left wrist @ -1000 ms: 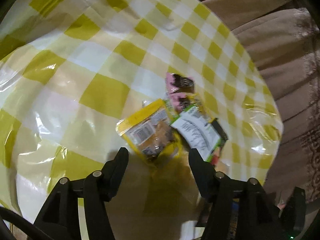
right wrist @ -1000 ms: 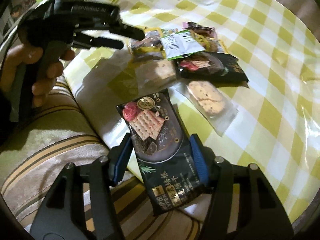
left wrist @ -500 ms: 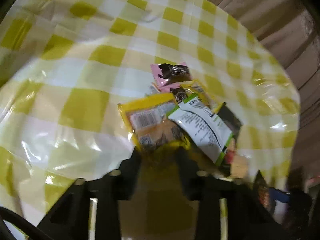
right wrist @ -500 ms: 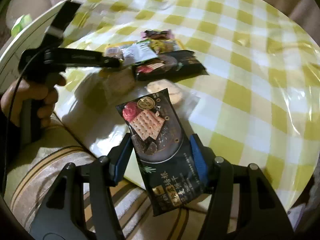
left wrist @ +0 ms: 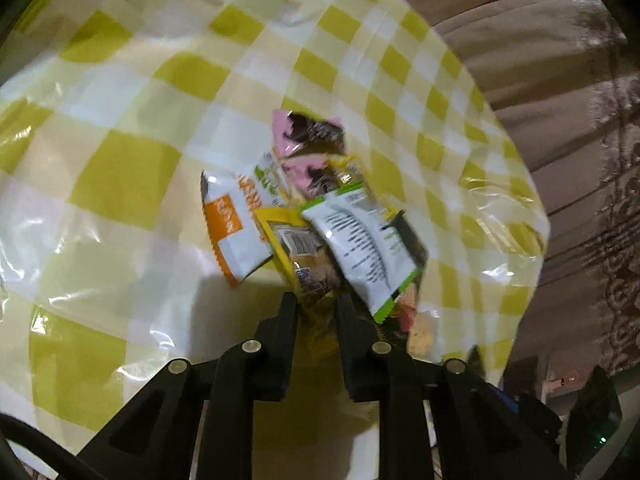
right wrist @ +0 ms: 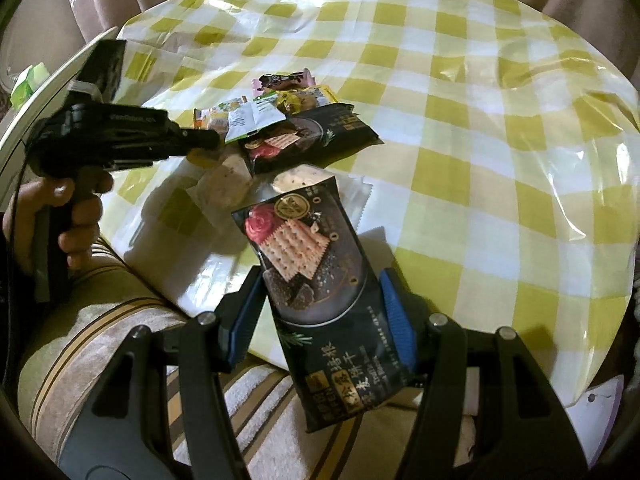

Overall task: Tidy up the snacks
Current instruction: 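Carry both packets into the white box and open both tools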

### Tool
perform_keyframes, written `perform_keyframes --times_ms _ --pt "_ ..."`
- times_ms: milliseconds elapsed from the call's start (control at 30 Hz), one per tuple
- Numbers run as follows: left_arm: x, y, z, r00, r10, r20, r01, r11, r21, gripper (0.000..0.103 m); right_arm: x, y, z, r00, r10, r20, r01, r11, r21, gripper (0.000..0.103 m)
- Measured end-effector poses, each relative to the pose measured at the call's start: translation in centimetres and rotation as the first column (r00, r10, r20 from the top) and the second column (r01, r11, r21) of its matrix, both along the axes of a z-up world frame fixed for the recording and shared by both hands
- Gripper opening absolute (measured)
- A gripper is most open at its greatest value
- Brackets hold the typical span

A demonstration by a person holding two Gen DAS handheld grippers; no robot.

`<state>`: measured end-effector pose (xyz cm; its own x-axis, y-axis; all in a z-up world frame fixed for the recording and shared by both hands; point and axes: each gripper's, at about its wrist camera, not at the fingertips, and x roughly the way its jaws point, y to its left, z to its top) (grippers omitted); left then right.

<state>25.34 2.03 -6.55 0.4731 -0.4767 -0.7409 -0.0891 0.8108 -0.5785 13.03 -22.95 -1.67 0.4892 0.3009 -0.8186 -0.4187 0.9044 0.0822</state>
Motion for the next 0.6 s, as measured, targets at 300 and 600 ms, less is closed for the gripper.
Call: perform_keyframes --times_ms 300,600 --pt "-0.2 -0.2 0.0 1.0 -0.008 0.02 0.008 0.999 -0.043 0.018 -0.4 -1.6 0.6 0.998 -0.063 -0.004 0.063 0.998 0.027 0.062" --pt "-4.2 2.2 2.4 0.994 0.061 0.086 -0.062 0.998 0.004 0.018 -1.9 -4.8 1.1 0.991 -0.134 -0.003 0.134 0.99 0.046 0.062"
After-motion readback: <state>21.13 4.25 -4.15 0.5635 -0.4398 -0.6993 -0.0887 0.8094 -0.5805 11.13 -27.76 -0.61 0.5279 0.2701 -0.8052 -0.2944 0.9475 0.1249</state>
